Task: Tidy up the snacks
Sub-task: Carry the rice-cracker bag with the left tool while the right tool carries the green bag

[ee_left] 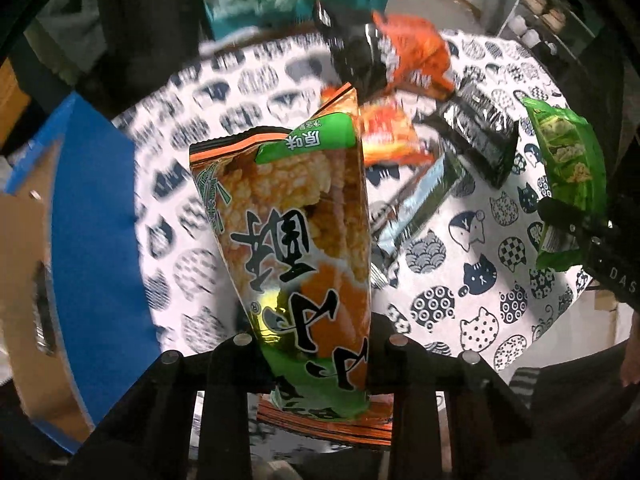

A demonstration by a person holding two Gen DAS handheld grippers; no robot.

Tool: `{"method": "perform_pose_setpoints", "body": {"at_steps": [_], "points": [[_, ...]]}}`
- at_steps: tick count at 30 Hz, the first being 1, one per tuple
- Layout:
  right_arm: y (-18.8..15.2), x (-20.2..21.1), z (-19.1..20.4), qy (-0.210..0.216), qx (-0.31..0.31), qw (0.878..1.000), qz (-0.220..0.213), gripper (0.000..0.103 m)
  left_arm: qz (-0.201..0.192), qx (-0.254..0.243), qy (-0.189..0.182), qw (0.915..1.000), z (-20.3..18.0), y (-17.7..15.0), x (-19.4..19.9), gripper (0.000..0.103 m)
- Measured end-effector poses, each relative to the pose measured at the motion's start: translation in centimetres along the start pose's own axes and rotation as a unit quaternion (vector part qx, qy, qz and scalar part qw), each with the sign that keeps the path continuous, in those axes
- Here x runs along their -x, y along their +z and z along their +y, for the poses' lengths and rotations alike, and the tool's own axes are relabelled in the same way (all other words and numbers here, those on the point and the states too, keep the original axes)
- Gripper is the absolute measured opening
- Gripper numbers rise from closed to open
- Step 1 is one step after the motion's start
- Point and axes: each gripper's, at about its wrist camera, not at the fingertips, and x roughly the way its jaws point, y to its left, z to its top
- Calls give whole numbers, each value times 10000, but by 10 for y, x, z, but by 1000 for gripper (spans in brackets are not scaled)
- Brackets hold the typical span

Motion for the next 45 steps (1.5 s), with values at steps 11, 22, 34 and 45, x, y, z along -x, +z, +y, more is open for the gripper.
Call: {"method": "perform_pose_setpoints", "body": {"at_steps": [11, 22, 34, 45], "points": [[25, 32, 46, -52, 511, 9973, -534, 39, -655, -106, 393, 9970, 27, -1, 37, 30], [43, 58, 88, 30, 862, 9927, -846, 39, -1116, -117, 700, 9912, 59, -3, 71, 30], [62, 73, 147, 176, 1307, 9855, -1065, 39, -1319, 47, 878, 9874, 107, -16, 92, 30], [78, 80, 218, 575, 1672, 9772, -1173, 39, -1483, 300, 1021, 9832, 152, -29, 103, 30]]}}
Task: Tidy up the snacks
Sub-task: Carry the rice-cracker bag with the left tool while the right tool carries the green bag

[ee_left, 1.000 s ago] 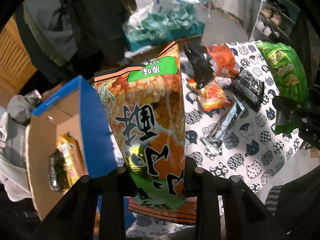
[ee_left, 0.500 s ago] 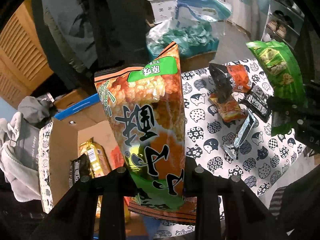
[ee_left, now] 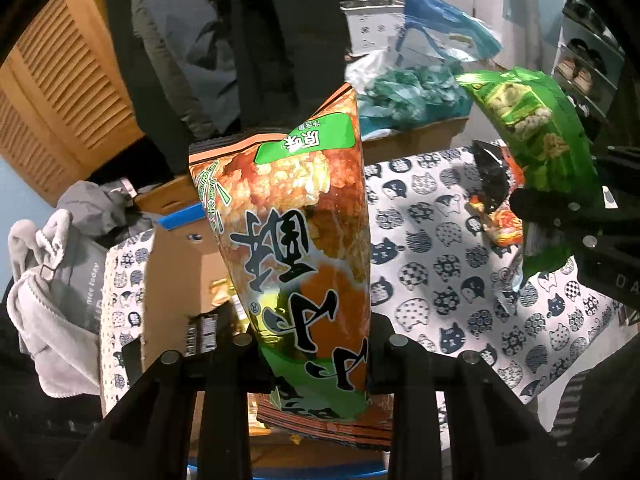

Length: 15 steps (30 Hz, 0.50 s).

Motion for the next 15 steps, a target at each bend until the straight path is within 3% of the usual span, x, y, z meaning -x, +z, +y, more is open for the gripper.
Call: {"method": "perform_pose_setpoints", "body": {"at_steps": [15], "points": [[36, -24, 76, 481, 435, 9979, 52, 39, 59, 519, 187, 9985, 76, -24, -13, 30]]}}
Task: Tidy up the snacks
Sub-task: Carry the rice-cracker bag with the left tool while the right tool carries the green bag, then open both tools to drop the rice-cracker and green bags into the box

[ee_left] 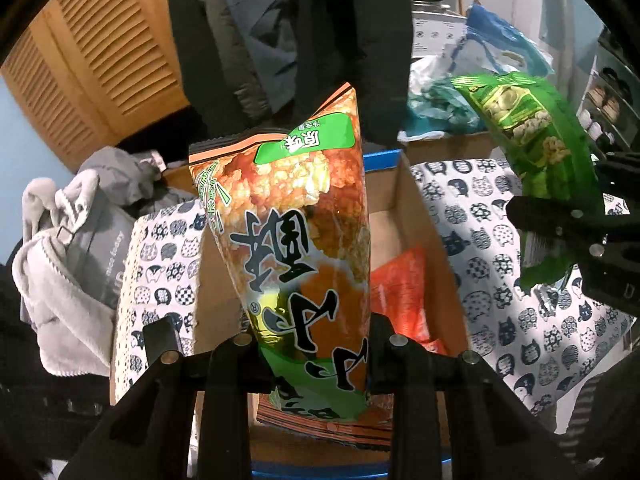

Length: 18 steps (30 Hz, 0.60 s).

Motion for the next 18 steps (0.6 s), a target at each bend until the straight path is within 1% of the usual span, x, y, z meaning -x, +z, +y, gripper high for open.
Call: {"method": "perform_pose_setpoints", "body": {"at_steps": [6, 11, 15, 18], "points": [[6, -17, 23, 171, 134, 9997, 127, 39, 98, 133, 113, 9998, 23, -8, -11, 30], [10, -33, 39, 294, 165, 9991, 253, 39, 231, 231, 62, 9994, 36, -14, -20, 30], [13, -45, 50, 371, 212, 9986, 323, 39, 290, 275, 136, 9991, 42, -19, -26, 30], [14, -52, 57, 398, 266, 9981, 389, 40, 433, 363, 87, 9984, 47, -22, -34, 32]]}}
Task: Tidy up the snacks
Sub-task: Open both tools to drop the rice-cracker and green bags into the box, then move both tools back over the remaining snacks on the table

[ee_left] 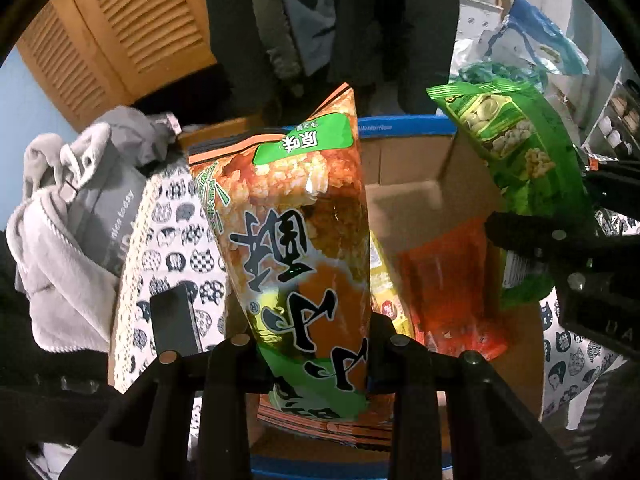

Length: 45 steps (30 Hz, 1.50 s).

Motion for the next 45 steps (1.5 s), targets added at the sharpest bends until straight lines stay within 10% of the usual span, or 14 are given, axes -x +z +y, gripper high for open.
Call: {"method": "perform_pose_setpoints", "body": {"at_steps": [5, 12, 45], "points": [[-1, -6, 3, 57, 10, 10000, 14, 63, 83, -83, 155, 9998, -2, -2, -12, 56], [3, 2, -7, -71, -136, 9998, -108, 65, -20, -171, 224, 9996, -5, -1, -7, 68], [-73, 59, -107, -809, -627, 9944, -246, 74, -546, -1126, -221, 9919, -116, 22, 32, 73]]}}
